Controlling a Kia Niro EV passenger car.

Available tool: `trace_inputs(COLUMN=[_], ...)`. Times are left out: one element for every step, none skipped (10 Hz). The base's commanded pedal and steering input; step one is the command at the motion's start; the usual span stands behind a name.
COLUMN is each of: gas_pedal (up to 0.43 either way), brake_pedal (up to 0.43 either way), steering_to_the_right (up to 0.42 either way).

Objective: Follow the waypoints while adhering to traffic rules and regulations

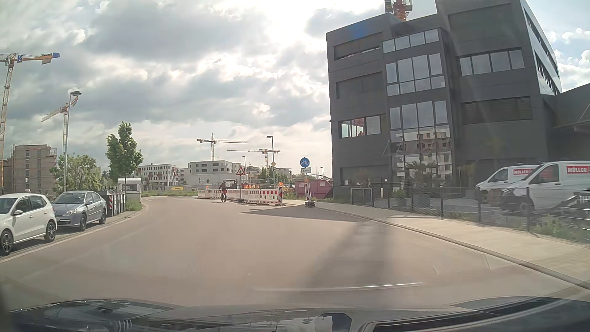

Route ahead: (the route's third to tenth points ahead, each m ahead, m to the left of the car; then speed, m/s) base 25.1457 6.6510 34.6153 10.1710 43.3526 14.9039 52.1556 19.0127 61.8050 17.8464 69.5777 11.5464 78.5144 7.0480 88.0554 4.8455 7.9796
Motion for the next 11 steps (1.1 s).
trace_inputs(gas_pedal=[0.039,0.039,0.039,0.039,0.039,0.039,0.039,0.039,0.039,0.039,0.039], brake_pedal=[0.000,0.000,0.000,0.000,0.000,0.000,0.000,0.000,0.000,0.000,0.000], steering_to_the_right=[-0.066,-0.066,-0.066,-0.066,-0.066,-0.067,-0.068,-0.069,-0.069,-0.070,-0.071])
